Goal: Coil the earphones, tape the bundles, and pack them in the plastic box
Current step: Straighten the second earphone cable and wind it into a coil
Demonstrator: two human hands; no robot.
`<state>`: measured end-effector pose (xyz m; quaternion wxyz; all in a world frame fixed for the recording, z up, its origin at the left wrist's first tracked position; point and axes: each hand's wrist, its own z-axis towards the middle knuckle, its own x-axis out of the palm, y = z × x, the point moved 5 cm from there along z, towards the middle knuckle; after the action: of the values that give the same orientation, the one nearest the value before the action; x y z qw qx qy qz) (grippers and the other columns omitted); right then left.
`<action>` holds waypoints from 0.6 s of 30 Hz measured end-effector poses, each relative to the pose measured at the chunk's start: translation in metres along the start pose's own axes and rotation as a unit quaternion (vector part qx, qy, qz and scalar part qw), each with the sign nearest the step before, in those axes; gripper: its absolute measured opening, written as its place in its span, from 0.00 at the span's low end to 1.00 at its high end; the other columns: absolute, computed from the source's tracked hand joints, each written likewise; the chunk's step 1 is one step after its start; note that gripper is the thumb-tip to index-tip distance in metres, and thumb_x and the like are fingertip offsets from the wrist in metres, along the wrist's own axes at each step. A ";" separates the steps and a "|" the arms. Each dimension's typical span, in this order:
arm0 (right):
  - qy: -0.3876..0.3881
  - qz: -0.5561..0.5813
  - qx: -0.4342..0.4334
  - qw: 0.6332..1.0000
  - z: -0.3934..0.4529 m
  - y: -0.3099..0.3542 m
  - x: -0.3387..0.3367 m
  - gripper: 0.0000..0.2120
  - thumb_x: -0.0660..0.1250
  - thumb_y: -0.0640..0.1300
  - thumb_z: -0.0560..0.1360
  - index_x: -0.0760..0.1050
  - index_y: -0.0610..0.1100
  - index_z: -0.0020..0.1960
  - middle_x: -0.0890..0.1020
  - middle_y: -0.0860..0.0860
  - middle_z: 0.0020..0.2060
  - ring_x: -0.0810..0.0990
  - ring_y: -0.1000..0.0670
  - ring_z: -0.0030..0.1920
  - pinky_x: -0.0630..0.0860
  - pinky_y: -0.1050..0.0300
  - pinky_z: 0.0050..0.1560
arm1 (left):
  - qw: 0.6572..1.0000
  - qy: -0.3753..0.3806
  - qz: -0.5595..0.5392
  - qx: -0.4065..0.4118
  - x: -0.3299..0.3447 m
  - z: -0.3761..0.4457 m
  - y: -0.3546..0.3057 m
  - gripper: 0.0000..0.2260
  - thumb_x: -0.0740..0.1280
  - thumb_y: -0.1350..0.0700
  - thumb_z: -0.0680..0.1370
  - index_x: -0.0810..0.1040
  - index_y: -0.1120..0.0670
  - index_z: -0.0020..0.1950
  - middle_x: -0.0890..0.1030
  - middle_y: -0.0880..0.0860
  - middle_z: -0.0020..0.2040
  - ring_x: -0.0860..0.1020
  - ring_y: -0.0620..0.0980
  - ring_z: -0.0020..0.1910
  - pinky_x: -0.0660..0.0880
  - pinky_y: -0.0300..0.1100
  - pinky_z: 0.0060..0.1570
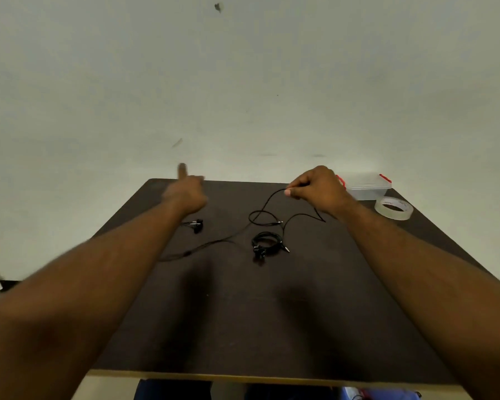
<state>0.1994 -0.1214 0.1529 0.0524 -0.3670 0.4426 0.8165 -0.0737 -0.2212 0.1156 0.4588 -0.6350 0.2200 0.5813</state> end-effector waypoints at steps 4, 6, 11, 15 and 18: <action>0.017 -0.020 -0.038 0.999 0.005 0.020 0.023 0.05 0.75 0.42 0.70 0.85 0.42 0.46 0.85 0.52 0.38 0.82 0.58 0.41 0.78 0.64 0.46 | 0.903 0.110 -0.410 0.068 0.015 -0.032 -0.090 0.13 0.65 0.56 0.80 0.77 0.60 0.63 0.79 0.55 0.60 0.84 0.54 0.38 0.80 0.43 0.34; 0.006 -0.021 -0.043 0.999 0.008 0.022 0.024 0.06 0.75 0.42 0.70 0.85 0.42 0.46 0.85 0.52 0.38 0.83 0.55 0.42 0.79 0.61 0.47 | 0.865 0.140 -0.478 0.062 0.020 -0.038 -0.105 0.08 0.66 0.57 0.80 0.81 0.61 0.53 0.82 0.59 0.51 0.84 0.55 0.39 0.82 0.46 0.38; 0.006 -0.011 -0.032 0.999 0.007 0.016 0.022 0.05 0.74 0.42 0.70 0.85 0.43 0.45 0.83 0.57 0.34 0.82 0.59 0.38 0.76 0.64 0.42 | 0.882 0.069 -0.453 0.114 0.017 -0.033 -0.104 0.07 0.70 0.59 0.77 0.81 0.63 0.45 0.81 0.56 0.35 0.79 0.47 0.31 0.79 0.37 0.33; 0.022 0.011 -0.007 1.000 0.005 0.010 0.023 0.04 0.75 0.42 0.70 0.85 0.43 0.45 0.84 0.56 0.35 0.83 0.57 0.37 0.78 0.64 0.41 | 0.918 0.045 -0.375 0.123 0.010 -0.024 -0.085 0.07 0.69 0.56 0.78 0.82 0.60 0.46 0.81 0.52 0.35 0.77 0.44 0.32 0.76 0.35 0.34; 0.028 0.017 0.010 0.999 0.005 -0.004 0.008 0.05 0.76 0.41 0.69 0.85 0.43 0.44 0.84 0.55 0.36 0.82 0.61 0.36 0.77 0.67 0.43 | 0.934 0.040 -0.342 0.097 0.000 -0.013 -0.044 0.07 0.69 0.55 0.78 0.82 0.57 0.43 0.80 0.52 0.35 0.76 0.45 0.33 0.74 0.36 0.33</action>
<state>0.1929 -0.1167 0.1468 0.0291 -0.3818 0.4581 0.8022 -0.0314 -0.2106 0.1290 0.6796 -0.6474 0.0630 0.3392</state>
